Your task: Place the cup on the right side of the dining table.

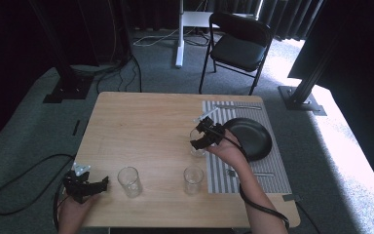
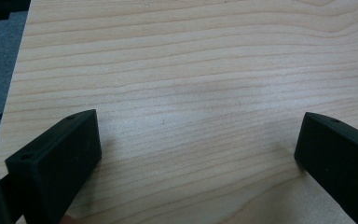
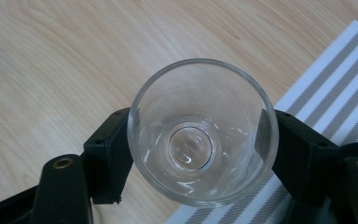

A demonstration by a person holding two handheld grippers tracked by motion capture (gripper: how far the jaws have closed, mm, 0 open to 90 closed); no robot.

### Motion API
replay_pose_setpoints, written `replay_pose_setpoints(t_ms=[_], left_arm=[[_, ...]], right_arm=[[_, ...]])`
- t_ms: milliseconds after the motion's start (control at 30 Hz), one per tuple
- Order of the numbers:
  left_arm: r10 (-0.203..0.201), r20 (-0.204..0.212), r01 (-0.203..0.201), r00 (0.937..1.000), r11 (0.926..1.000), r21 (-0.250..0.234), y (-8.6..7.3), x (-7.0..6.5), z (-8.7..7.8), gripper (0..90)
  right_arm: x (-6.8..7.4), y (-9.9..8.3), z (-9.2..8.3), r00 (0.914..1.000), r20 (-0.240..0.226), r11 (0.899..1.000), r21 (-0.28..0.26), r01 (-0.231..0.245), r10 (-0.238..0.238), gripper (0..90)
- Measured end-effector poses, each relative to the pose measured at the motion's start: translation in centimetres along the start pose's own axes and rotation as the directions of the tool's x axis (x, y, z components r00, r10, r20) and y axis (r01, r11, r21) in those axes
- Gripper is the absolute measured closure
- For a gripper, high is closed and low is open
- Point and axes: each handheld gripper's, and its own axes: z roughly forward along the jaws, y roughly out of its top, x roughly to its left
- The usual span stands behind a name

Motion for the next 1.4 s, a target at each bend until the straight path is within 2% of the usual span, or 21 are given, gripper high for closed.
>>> replay_pose_setpoints(t_ms=[167, 433, 567, 600, 700, 800, 833, 933, 1100, 1400], left_arm=[[-0.001, -0.001, 0.001, 1.0, 1.0, 0.0, 0.0, 0.0, 0.0, 0.7], [-0.001, -0.001, 0.001, 1.0, 1.0, 0.0, 0.0, 0.0, 0.0, 0.7], [-0.003, -0.002, 0.003, 1.0, 1.0, 0.0, 0.0, 0.0, 0.0, 0.7], [-0.003, -0.002, 0.003, 1.0, 1.0, 0.0, 0.0, 0.0, 0.0, 0.7], [-0.003, -0.002, 0.003, 1.0, 1.0, 0.0, 0.0, 0.0, 0.0, 0.7], [-0.002, -0.002, 0.002, 1.0, 1.0, 0.0, 0.0, 0.0, 0.0, 0.6], [-0.002, -0.002, 0.002, 1.0, 1.0, 0.0, 0.0, 0.0, 0.0, 0.7], [-0.002, -0.002, 0.002, 1.0, 1.0, 0.0, 0.0, 0.0, 0.0, 0.7], [-0.002, -0.002, 0.002, 1.0, 1.0, 0.0, 0.0, 0.0, 0.0, 0.7], [-0.003, -0.002, 0.003, 1.0, 1.0, 0.0, 0.0, 0.0, 0.0, 0.7]], right_arm=[[-0.8, 0.2, 0.3, 0.9998, 0.015, 1.0, 0.01, -0.011, 0.011, 27.8], [-3.3, 0.5, 0.4, 0.9966, 0.047, 0.998, -0.011, -0.067, 0.068, 27.8], [-4.7, 0.9, 0.6, 0.9935, 0.066, 0.996, -0.002, -0.092, 0.092, 27.8], [-4.7, 0.9, 0.6, 0.9935, 0.066, 0.996, -0.002, -0.092, 0.092, 27.8], [-6.0, 1.2, 0.9, 0.9884, 0.088, 0.992, -0.011, -0.124, 0.124, 27.8], [-6.7, 1.5, 1.0, 0.985, 0.105, 0.991, -0.017, -0.136, 0.137, 27.8], [-7.3, 1.7, 1.1, 0.981, 0.113, 0.987, -0.021, -0.157, 0.158, 27.8], [-8.1, 2.0, 1.2, 0.9778, 0.114, 0.984, -0.025, -0.174, 0.176, 27.8], [-9.2, 2.4, 1.7, 0.9734, 0.129, 0.982, -0.016, -0.188, 0.189, 27.8], [-11.1, 3.0, 2.5, 0.9618, 0.155, 0.974, -0.033, -0.224, 0.226, 27.8]])
